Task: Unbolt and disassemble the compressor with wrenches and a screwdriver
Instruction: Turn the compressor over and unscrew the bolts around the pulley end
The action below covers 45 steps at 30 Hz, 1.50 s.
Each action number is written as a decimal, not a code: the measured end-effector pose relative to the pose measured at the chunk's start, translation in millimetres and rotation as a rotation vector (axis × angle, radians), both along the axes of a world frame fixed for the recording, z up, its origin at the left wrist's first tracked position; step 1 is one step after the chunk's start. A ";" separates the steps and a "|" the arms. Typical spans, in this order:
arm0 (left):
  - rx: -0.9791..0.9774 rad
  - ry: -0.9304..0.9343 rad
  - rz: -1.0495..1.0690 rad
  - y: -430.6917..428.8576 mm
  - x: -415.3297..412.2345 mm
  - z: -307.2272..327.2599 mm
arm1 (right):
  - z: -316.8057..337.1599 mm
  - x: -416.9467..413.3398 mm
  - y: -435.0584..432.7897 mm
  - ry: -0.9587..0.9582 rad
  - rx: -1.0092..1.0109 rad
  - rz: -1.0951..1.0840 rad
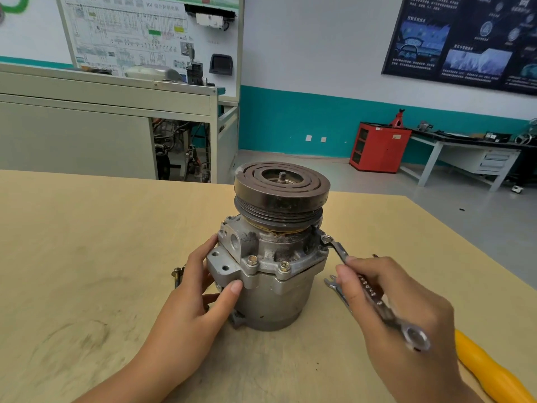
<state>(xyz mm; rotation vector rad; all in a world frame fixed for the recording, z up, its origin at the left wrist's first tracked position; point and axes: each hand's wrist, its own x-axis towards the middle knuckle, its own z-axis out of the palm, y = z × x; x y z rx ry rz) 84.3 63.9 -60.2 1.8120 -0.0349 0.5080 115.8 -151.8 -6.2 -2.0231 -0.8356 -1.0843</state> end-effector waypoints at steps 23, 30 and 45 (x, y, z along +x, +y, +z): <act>0.004 -0.009 0.002 0.0 1.1 -1.2 | 21.2 76.3 -5.9 1.058 0.868 0.447; 0.005 -0.010 -0.003 0.4 0.7 -1.5 | 17.0 102.3 22.6 1.061 0.748 0.362; -0.007 0.003 -0.011 1.6 1.6 -2.6 | 43.7 79.4 19.9 0.936 1.065 0.359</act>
